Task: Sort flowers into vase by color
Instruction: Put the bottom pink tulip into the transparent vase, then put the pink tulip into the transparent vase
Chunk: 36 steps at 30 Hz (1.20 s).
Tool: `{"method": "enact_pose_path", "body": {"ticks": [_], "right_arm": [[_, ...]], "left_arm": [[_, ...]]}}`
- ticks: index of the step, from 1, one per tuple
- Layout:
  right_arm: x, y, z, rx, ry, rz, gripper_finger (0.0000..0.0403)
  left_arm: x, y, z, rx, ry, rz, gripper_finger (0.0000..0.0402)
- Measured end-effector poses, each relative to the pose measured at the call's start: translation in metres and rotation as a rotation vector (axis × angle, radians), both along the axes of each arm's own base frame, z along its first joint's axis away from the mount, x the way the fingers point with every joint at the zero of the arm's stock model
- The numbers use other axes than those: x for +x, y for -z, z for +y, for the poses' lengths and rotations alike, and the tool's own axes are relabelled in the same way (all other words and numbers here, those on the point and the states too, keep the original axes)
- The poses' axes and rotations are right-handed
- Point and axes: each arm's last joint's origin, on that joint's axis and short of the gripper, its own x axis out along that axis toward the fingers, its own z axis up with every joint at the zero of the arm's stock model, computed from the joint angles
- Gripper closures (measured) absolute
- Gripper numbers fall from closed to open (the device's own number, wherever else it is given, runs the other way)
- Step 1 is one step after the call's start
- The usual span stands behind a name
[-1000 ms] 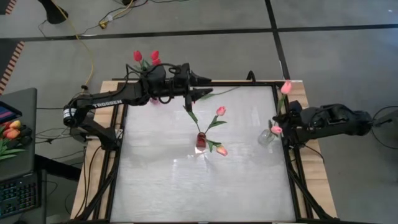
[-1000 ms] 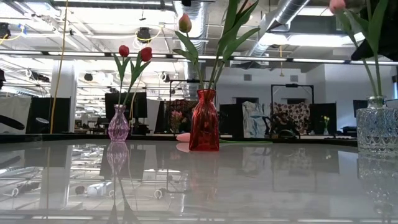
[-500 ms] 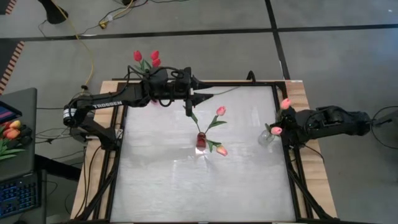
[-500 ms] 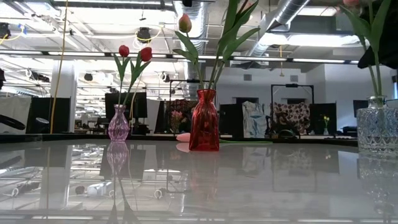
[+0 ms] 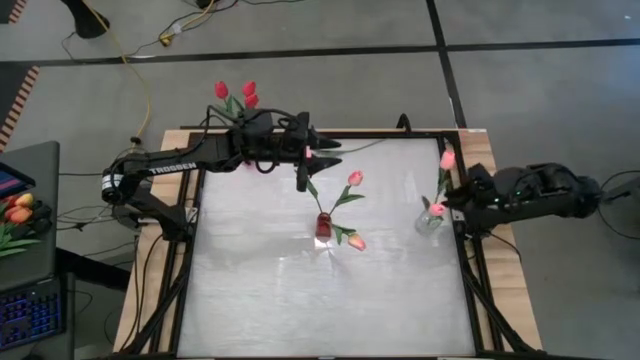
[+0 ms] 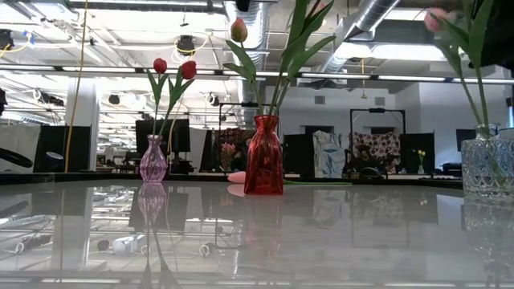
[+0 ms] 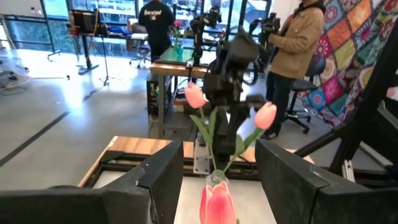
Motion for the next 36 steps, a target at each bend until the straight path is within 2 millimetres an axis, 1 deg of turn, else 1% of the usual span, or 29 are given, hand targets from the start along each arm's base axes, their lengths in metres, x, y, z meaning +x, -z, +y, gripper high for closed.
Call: {"method": "enact_pose_path", "body": {"ticks": [6,10,13,18,21,25,29,33,36], "right_arm": [[-0.020,-0.013,-0.001,0.027,-0.032,0.044,0.0206],[-0.030,-0.022,-0.002,0.042,-0.018,0.065,0.0215],[-0.032,-0.028,-0.003,0.031,-0.008,0.090,0.0223],[-0.029,-0.039,-0.004,-0.010,0.036,0.113,0.0234],[-0.029,-0.048,-0.005,-0.027,0.057,0.098,0.0237],[-0.034,-0.060,-0.006,-0.050,0.090,0.058,0.0239],[-0.038,-0.067,-0.008,-0.060,0.110,0.025,0.0239],[-0.039,-0.067,-0.008,-0.065,0.114,0.024,0.0239],[-0.039,-0.067,-0.009,-0.084,0.130,0.022,0.0239]], "left_arm": [[0.000,0.004,-0.001,-0.010,0.026,0.041,0.0214],[-0.001,0.008,-0.001,-0.008,0.030,0.077,0.0214],[-0.001,0.008,-0.001,-0.010,0.033,0.086,0.0214],[-0.002,0.008,-0.001,-0.012,0.031,0.092,0.0214],[-0.006,0.004,0.001,-0.021,-0.029,0.084,0.0214],[-0.014,-0.012,0.012,-0.013,-0.131,0.081,0.0214],[-0.023,-0.026,0.031,-0.009,-0.250,0.080,0.0214],[-0.033,-0.025,0.058,-0.042,-0.365,0.079,0.0214],[-0.029,-0.018,0.078,-0.077,-0.387,0.069,0.0214]]}}
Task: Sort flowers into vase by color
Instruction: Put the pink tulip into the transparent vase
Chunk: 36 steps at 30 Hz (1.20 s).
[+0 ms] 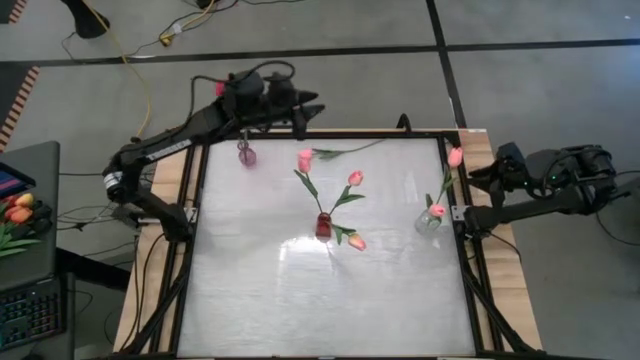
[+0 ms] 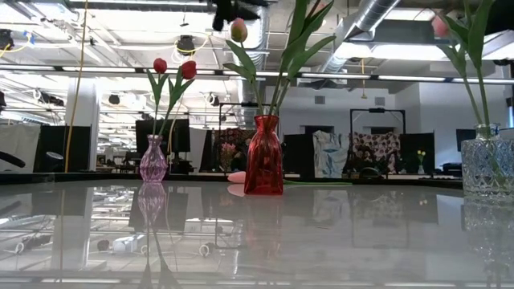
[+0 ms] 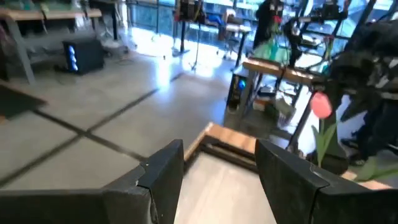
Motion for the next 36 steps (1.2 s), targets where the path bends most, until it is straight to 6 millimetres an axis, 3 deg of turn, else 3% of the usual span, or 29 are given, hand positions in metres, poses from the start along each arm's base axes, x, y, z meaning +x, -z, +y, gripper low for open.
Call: {"method": "enact_pose_path", "body": {"ticks": [6,12,24,31,36], "right_arm": [[0.000,-0.001,-0.001,-0.013,0.025,-0.009,0.0239],[0.001,-0.001,-0.001,0.015,0.046,-0.027,0.0239],[0.001,-0.001,-0.001,0.056,0.078,-0.044,0.0239],[0.001,-0.001,-0.001,0.112,0.120,-0.066,0.0239],[0.001,-0.001,0.000,0.130,0.129,-0.072,0.0239]], "left_arm": [[0.034,0.056,0.039,-0.097,-0.022,0.140,0.0214],[0.052,0.084,0.077,-0.146,-0.055,0.178,0.0214],[0.113,0.154,0.084,-0.052,-0.038,0.434,0.0214],[0.121,0.207,0.095,-0.115,0.019,0.561,0.0214],[0.121,0.234,0.096,-0.116,0.064,0.674,0.0214]]}}
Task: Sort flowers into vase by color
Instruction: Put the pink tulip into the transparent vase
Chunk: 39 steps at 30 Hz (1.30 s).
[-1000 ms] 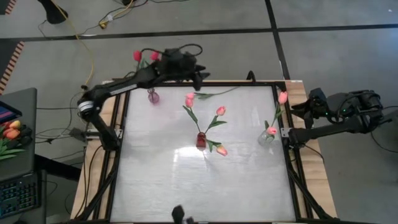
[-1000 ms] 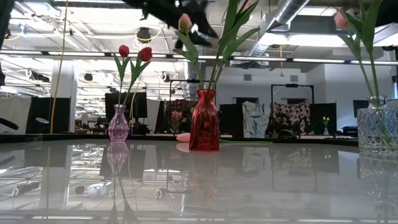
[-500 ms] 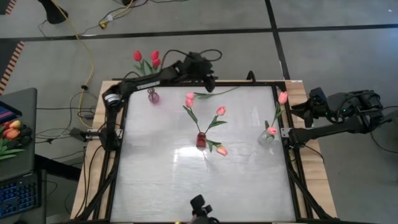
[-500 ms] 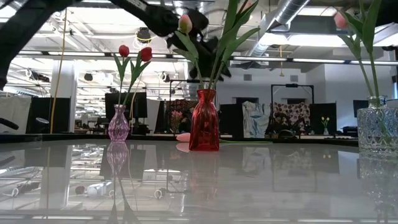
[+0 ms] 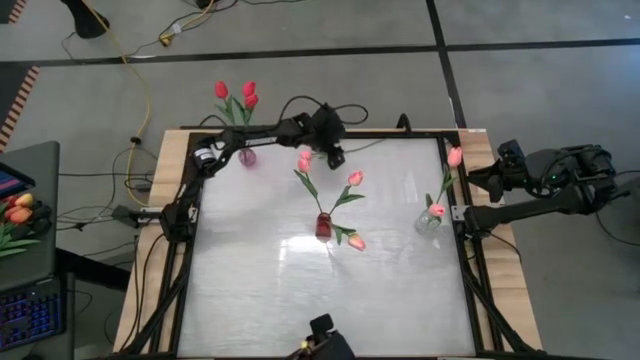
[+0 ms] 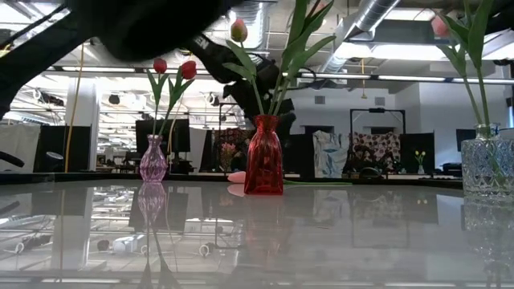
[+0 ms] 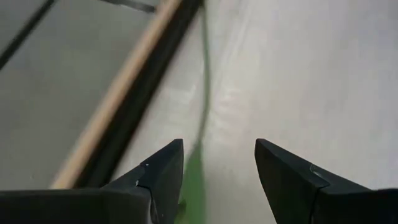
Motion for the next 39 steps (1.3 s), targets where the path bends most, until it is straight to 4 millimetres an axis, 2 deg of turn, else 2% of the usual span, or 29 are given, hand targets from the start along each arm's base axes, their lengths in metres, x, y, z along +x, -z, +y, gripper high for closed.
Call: {"method": "enact_pose_path", "body": {"ticks": [5,11,16,23,31,39], "right_arm": [[0.000,0.000,0.000,0.001,0.001,0.000,0.0239],[0.000,0.000,0.000,0.001,0.001,0.000,0.0239],[0.000,0.000,0.000,0.001,0.001,0.000,0.0239],[0.000,0.000,0.000,0.001,0.001,0.000,0.0239],[0.000,0.000,0.000,0.000,0.000,0.001,0.0239],[0.000,0.000,0.000,0.000,0.000,0.001,0.0239]], "left_arm": [[0.000,0.019,-0.001,-0.020,0.018,0.073,0.0214],[-0.004,0.019,0.001,-0.046,-0.006,0.092,0.0214],[-0.019,0.026,0.004,-0.139,0.003,0.187,0.0214],[-0.035,0.029,0.016,-0.161,-0.004,0.262,0.0214],[-0.038,0.030,0.019,-0.053,-0.020,0.346,0.0214],[-0.041,0.032,0.018,-0.050,-0.002,0.395,0.0214]]}}
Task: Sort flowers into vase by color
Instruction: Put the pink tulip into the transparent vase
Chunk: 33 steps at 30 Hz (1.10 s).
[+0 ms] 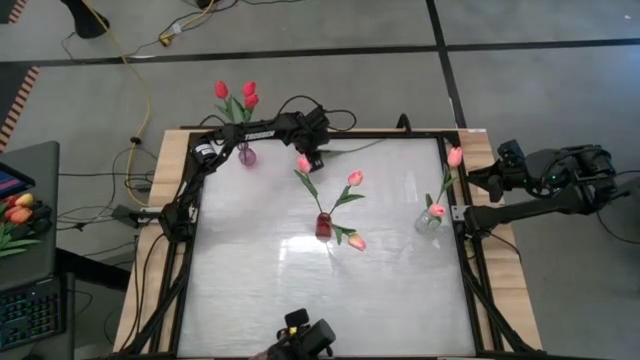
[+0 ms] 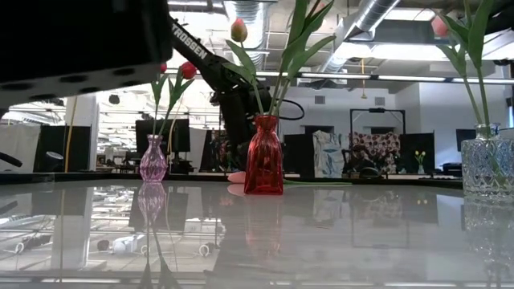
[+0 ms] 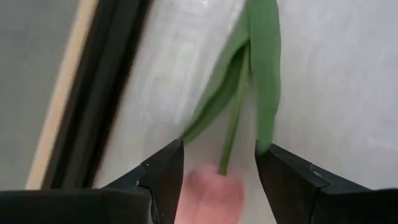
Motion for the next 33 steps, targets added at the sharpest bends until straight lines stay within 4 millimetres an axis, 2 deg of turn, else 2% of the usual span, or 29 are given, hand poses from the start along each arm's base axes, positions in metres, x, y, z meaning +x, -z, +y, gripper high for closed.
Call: {"method": "enact_pose_path", "body": {"ticks": [9,12,19,22,26,33], "right_arm": [[0.000,0.000,0.000,0.000,0.000,-0.001,0.0239],[0.001,-0.001,0.000,-0.004,-0.005,-0.016,0.0239],[0.004,-0.005,0.000,-0.057,-0.048,-0.037,0.0239],[0.004,-0.005,0.000,-0.059,-0.050,-0.038,0.0239],[0.004,-0.005,0.000,-0.086,-0.070,-0.035,0.0239],[0.008,-0.012,0.000,-0.237,-0.116,-0.063,0.0239]], "left_arm": [[-0.009,0.003,-0.001,-0.053,0.019,0.065,0.0226],[-0.010,0.003,-0.002,-0.067,0.007,0.076,0.0258],[-0.008,0.002,-0.005,-0.093,-0.043,0.059,0.0379],[-0.009,-0.004,-0.009,-0.153,-0.054,0.023,0.0389],[-0.011,-0.028,-0.014,-0.183,-0.057,-0.049,0.0371],[-0.024,-0.101,-0.027,-0.085,-0.054,-0.211,0.0374]]}}
